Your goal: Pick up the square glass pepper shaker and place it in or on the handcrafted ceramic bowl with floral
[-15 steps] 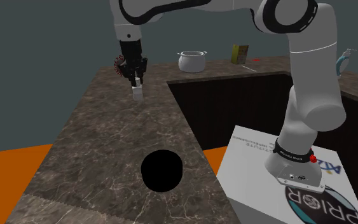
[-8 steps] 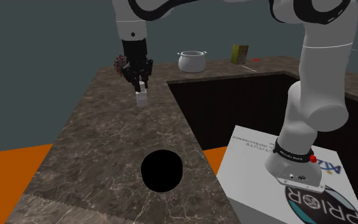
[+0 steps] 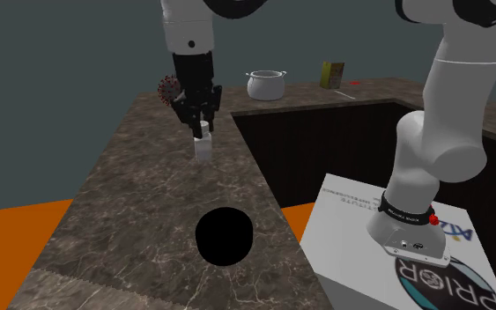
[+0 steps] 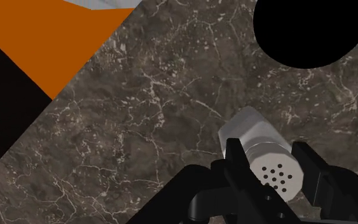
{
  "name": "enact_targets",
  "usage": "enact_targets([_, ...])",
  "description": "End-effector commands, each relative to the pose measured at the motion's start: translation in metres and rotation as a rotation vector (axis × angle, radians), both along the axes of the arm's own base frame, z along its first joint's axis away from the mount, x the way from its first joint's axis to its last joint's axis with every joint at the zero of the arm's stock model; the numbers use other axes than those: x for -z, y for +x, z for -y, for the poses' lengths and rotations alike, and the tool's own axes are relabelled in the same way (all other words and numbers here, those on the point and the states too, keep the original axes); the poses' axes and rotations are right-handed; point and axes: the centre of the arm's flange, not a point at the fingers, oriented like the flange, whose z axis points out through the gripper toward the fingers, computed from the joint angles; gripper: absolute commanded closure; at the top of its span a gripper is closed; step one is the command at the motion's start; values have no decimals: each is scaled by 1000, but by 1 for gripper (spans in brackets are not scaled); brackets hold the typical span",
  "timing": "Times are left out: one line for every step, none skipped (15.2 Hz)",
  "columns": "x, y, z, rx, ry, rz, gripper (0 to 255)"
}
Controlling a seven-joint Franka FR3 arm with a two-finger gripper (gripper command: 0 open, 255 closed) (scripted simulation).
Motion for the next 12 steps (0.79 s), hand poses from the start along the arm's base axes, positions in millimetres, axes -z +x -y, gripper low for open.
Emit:
enact_targets([0,-22,-18,1,0,0,255])
enact_targets([-2,-32,-26,1,0,0,255])
enact_targets([-3,-42,-34,1,0,0,255])
enact_targets([-5,-52,-43,1,0,0,255])
enact_targets([-6,-62,-51,1,0,0,255])
enact_targets([-8,-72,-59,1,0,0,255])
enact_targets([-9,-82,-68,1,0,0,255])
enact_targets([-11,-92,-76,1,0,0,255])
enact_targets([-12,-102,-85,1,0,0,255])
enact_targets([-13,-108,-89,1,0,0,255])
enact_targets([-8,-108,-89,1,0,0,255])
enact_targets([-3,-108,-89,1,0,0,255])
